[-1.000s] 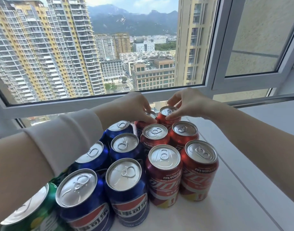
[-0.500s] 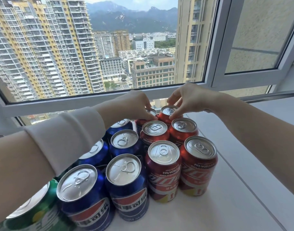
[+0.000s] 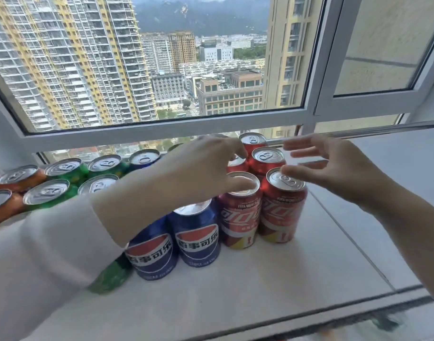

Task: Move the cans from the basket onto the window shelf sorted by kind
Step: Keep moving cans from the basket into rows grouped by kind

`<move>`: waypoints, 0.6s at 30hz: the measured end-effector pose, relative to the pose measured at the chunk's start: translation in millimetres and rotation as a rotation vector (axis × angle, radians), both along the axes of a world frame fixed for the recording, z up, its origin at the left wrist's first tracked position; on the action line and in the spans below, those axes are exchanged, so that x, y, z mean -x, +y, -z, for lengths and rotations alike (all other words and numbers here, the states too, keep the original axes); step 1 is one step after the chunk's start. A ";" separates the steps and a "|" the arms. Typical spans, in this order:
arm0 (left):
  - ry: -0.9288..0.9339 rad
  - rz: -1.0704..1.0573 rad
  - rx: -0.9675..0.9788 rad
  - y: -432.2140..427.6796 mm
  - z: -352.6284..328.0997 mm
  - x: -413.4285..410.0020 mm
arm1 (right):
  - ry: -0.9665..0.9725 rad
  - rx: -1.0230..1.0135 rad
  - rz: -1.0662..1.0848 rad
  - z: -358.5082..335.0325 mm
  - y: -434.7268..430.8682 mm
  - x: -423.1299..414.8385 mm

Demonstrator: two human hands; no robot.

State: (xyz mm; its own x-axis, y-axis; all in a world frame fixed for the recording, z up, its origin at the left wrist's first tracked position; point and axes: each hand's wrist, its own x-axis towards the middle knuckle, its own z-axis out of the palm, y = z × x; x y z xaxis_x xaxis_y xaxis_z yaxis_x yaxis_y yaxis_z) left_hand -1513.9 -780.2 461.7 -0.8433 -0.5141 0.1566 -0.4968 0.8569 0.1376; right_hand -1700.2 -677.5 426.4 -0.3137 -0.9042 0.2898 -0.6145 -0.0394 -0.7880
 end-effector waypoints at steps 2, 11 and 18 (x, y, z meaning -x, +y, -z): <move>-0.023 -0.032 0.029 6.3 10.7 -2.0 | -0.045 0.020 -0.001 16.5 13.7 -4.1; -0.049 -0.044 0.084 18.5 9.5 5.3 | -0.139 0.065 0.018 48.2 14.1 -3.9; -0.083 -0.056 0.089 23.5 6.9 6.4 | -0.246 0.035 -0.037 48.9 15.7 -0.2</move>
State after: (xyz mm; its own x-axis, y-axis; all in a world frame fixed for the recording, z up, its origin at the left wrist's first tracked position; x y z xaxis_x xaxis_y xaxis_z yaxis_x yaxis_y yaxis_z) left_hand -1520.4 -756.6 454.7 -0.8259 -0.5477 0.1341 -0.5504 0.8347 0.0187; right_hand -1700.0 -661.8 377.5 -0.3458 -0.9071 0.2400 -0.4022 -0.0878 -0.9113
